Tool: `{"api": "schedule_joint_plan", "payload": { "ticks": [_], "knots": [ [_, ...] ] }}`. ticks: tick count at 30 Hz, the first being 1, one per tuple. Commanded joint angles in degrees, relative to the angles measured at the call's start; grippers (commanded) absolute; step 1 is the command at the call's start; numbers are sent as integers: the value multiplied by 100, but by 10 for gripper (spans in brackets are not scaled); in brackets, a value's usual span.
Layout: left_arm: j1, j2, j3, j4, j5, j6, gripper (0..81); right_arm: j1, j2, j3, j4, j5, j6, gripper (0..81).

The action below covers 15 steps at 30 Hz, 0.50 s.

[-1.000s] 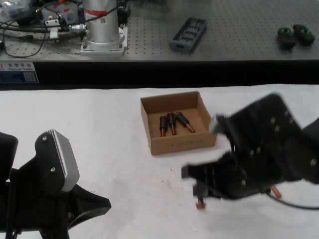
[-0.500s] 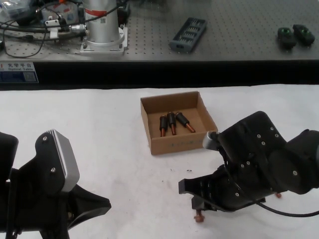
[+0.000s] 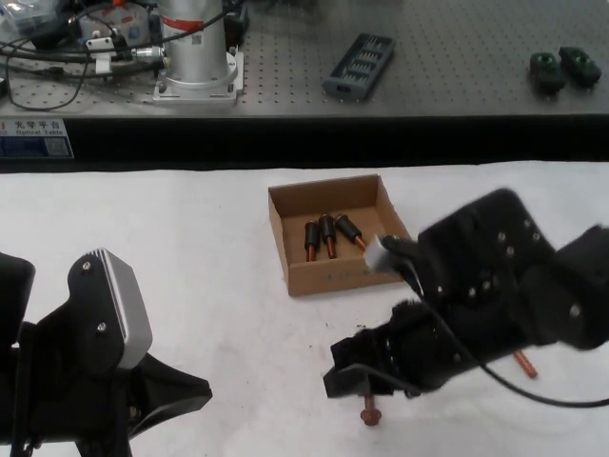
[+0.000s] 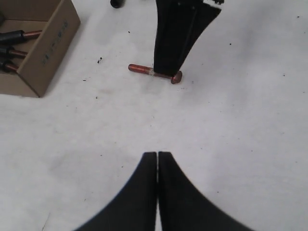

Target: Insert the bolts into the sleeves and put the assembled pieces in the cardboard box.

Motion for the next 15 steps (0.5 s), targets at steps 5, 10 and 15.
{"api": "schedule_joint_plan", "payload": {
  "ticks": [5,10,15],
  "knots": [
    [-19,-48,-66,-29,-21,103,6,61,-557,-1149,1813,768,-3454,307],
    [-19,-48,-66,-29,-32,263,6,269,-543,-1539,2355,2405,-6287,307],
    [-19,-48,-66,-29,-284,427,6,462,-323,-1500,2018,3035,-7844,307]
  ]
}}
